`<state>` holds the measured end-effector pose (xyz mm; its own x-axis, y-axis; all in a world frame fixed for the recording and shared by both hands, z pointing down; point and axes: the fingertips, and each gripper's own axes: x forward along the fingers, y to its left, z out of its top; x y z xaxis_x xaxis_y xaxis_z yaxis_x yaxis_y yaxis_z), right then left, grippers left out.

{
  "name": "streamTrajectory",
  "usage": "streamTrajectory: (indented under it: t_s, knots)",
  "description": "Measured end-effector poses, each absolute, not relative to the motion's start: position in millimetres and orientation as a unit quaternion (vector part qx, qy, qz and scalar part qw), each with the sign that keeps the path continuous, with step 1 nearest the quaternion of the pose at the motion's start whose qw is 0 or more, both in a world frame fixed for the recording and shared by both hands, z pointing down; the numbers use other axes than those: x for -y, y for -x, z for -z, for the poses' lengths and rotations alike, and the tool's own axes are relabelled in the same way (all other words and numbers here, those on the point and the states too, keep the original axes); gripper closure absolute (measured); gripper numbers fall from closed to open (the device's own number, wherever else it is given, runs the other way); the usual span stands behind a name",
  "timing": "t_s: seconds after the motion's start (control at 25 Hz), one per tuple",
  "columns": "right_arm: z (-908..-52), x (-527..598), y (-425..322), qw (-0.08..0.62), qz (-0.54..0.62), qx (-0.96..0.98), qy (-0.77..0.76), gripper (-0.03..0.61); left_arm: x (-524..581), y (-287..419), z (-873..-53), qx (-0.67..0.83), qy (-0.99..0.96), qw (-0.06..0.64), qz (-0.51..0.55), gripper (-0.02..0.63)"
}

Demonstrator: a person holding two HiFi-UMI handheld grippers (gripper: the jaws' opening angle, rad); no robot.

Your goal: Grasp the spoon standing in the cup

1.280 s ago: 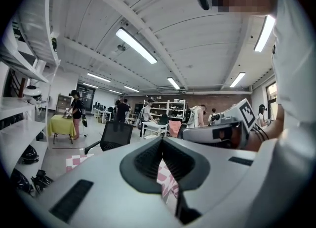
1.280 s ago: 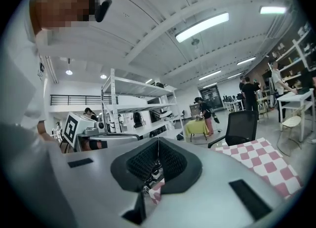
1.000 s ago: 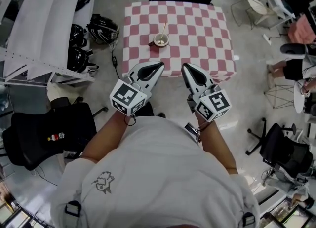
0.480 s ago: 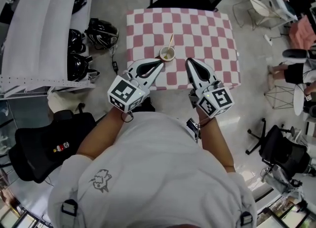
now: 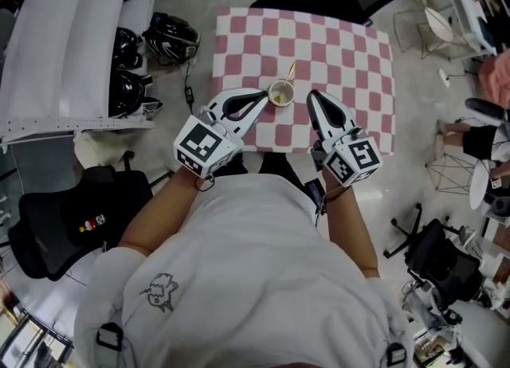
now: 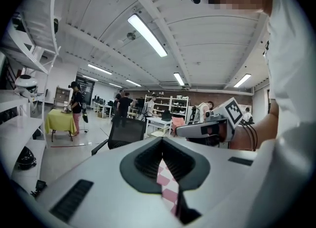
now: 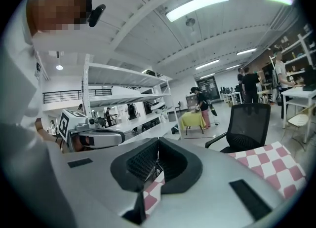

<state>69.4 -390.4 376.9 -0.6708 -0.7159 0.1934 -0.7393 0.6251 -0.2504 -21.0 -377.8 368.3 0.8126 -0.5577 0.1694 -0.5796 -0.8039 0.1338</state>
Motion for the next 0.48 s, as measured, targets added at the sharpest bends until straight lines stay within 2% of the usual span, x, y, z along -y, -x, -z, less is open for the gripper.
streamTrajectory:
  t_s: [0.48]
  knots:
    - [-410.4,465.9,-83.4,0.080,-0.177,0.933,-0.302,0.546,433.8,8.7,-392.0,0.399,-0.905,0.126,-0.071,0.600]
